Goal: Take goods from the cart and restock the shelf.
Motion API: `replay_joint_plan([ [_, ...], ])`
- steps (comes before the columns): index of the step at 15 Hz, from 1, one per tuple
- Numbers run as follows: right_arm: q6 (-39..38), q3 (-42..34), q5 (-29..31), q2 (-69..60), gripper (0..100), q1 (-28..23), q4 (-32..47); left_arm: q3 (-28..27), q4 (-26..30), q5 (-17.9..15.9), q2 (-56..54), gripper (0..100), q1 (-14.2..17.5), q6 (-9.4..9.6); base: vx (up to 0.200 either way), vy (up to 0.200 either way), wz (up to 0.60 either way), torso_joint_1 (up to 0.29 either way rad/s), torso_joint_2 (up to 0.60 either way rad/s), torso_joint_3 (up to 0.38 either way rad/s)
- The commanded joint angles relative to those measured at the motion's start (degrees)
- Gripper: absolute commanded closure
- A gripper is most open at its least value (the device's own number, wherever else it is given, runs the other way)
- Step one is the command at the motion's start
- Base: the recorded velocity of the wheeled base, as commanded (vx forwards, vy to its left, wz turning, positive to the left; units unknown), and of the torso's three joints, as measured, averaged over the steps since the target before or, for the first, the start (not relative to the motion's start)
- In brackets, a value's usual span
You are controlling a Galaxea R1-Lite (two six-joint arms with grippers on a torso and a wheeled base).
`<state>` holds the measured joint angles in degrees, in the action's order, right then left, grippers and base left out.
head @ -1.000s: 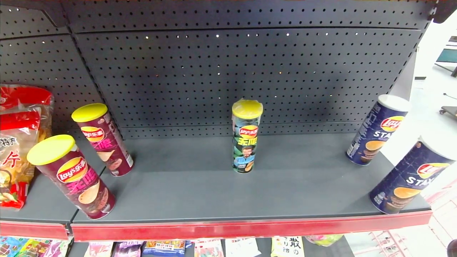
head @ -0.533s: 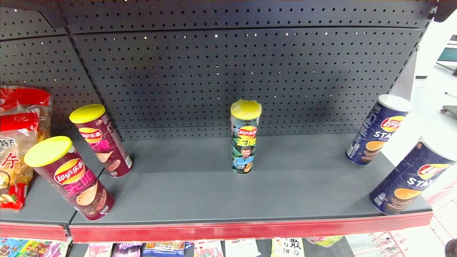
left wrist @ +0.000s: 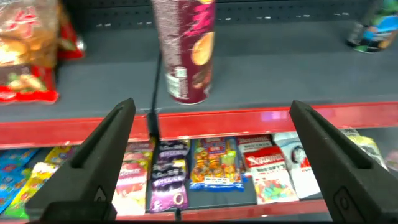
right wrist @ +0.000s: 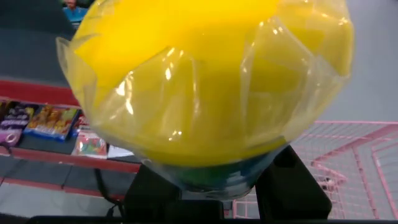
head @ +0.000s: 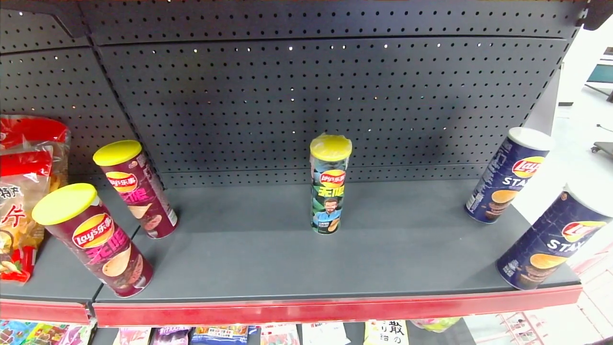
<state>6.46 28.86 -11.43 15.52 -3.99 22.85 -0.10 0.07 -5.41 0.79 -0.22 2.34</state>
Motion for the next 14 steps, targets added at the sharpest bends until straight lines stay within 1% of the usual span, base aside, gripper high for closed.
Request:
replay_joint_plan([
  [1, 0.0, -0.1, -1.0, -2.5, 100, 3.1, 0.4, -0.1, -0.2, -1.7, 0.4, 0, 0.0, 1.7, 0.0, 0.0, 0.0, 0.0, 0.0, 0.0],
  [3, -0.1, -0.2, -1.0, -2.0, 100, 5.8, 0.3, -0.1, -0.2, -2.7, 0.2, 0, 0.0, 2.23, 0.0, 0.0, 0.0, 0.0, 0.0, 0.0],
  [5, -0.2, -0.2, -1.0, -1.8, 100, 8.4, 0.5, 0.0, -0.5, -2.8, 0.3, 0, 0.0, 2.05, 0.0, 0.0, 0.0, 0.0, 0.0, 0.0],
  [7, -0.9, -0.3, -1.0, -1.6, 100, 8.8, 0.5, 0.0, -0.5, -2.8, 0.4, 0, 0.0, 1.88, 0.0, 0.0, 0.0, 0.0, 0.0, 0.0],
  [8, -1.4, -0.3, -1.0, -1.6, 100, 8.8, 0.5, -0.1, -0.5, -2.8, 0.4, 0, 0.0, 1.61, 0.0, 0.0, 0.0, 0.0, 0.0, 0.0],
  [9, -1.5, -0.3, -1.0, -1.7, 100, 8.8, 0.5, -0.1, -0.5, -2.3, 0.4, 0, 0.0, 0.21, 0.0, 0.0, 0.0, 0.0, 0.0, 0.0],
  [10, -1.6, -0.3, -0.8, -1.8, 100, 8.8, 0.5, -0.2, -0.5, -1.8, 0.8, 0, 0.0, -0.23, 0.0, 0.0, 0.0, 0.0, 0.0, 0.0],
  [11, -1.6, -0.3, -0.7, -1.8, 100, 8.8, 0.5, -3.2, -0.6, -2.3, 2.2, 0, -0.1, -0.49, 0.0, 0.0, 0.0, 0.0, 0.0, 0.0],
  [12, -1.6, -0.2, -0.7, -1.7, 100, 8.8, 0.5, -11.9, -0.5, -2.4, 12.0, 0, -0.2, -2.96, 0.0, 0.0, 0.0, 0.0, 0.0, 0.0],
  [13, -1.6, -0.4, -0.7, -1.6, 100, 8.8, 0.5, -21.3, -0.7, -3.6, 21.5, 0, -0.9, -8.32, 0.0, 0.0, 0.0, 0.0, 0.0, 0.0],
  [14, -1.5, -1.1, -0.7, -1.7, 100, 8.8, 0.5, -26.5, -0.7, -7.9, 26.4, 0, -3.1, -7.53, 0.0, 0.0, 0.0, 0.0, 0.0, 0.0],
])
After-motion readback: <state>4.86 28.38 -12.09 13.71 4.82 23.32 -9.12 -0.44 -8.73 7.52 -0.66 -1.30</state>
